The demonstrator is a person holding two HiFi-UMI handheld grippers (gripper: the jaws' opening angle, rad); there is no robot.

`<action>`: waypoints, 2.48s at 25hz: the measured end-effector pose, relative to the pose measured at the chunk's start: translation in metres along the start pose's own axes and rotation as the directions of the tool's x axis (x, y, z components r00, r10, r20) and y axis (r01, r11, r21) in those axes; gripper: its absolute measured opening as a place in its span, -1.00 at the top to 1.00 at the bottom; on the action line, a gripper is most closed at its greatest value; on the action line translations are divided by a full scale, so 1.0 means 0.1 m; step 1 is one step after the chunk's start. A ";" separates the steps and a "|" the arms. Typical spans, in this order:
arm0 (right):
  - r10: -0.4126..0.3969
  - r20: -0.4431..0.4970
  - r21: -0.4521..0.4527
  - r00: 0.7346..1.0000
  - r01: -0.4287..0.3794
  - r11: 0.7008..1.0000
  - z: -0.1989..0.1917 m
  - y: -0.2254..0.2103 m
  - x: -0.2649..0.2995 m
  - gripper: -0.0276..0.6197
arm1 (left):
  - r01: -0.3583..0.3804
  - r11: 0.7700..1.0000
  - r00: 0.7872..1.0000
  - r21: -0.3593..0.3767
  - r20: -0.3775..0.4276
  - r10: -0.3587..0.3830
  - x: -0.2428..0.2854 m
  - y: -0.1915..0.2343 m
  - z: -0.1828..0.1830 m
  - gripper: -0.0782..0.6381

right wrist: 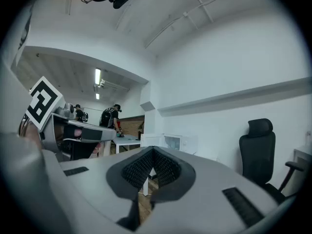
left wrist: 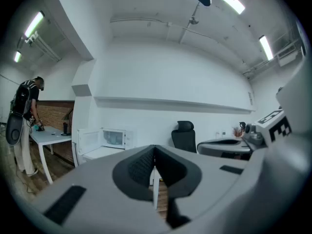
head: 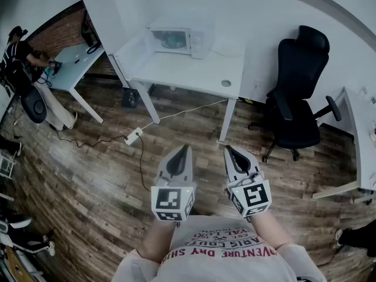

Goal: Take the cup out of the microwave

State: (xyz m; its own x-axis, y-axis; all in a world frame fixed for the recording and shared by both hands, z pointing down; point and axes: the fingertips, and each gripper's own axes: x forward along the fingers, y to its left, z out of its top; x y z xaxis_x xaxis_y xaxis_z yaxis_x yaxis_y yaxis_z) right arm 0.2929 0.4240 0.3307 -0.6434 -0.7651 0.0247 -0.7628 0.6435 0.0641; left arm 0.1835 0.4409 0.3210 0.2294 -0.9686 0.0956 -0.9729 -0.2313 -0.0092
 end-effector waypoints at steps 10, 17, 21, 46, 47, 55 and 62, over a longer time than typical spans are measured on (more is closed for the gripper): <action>0.020 -0.027 0.048 0.999 -0.019 0.999 -0.15 0.02 0.25 0.88 | -0.019 0.999 0.999 -0.034 -0.032 0.018 0.12 0.22 -0.15 0.76; 0.037 -0.066 0.082 0.997 -0.031 0.996 -0.30 0.10 0.61 0.88 | -0.058 0.994 0.997 -0.095 -0.060 0.052 0.22 0.65 -0.32 0.76; 0.052 -0.088 0.081 0.995 -0.044 0.996 -0.35 0.15 1.01 0.88 | -0.069 0.987 0.997 -0.145 -0.056 0.062 0.43 1.03 -0.34 0.76; 0.079 -0.154 0.084 0.985 -0.067 0.994 -0.23 0.61 4.24 0.88 | -0.126 0.976 0.988 -0.175 -0.115 0.106 1.79 4.00 -0.30 0.76; 0.083 -0.153 0.087 0.985 -0.070 0.994 -0.25 0.59 4.32 0.88 | -0.134 0.975 0.986 -0.176 -0.119 0.114 1.84 4.06 -0.32 0.76; 0.103 -0.127 0.104 0.986 -0.090 0.991 -0.34 0.21 5.11 0.88 | -0.187 0.969 0.977 -0.161 -0.132 0.167 2.50 4.49 -0.40 0.76; 0.075 -0.103 0.125 0.992 -0.062 0.990 -0.25 -0.55 5.94 0.88 | -0.151 0.977 0.983 -0.149 -0.122 0.134 3.60 4.77 -0.20 0.76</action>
State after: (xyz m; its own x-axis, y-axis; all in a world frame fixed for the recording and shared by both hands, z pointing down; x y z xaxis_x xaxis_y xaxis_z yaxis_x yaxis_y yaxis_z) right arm -0.0455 -0.0669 0.3665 -0.6884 -0.7132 0.1321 -0.7239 0.6870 -0.0631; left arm -0.1983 -0.0162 0.3708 0.0917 -0.9725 0.2141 -0.9900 -0.0658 0.1249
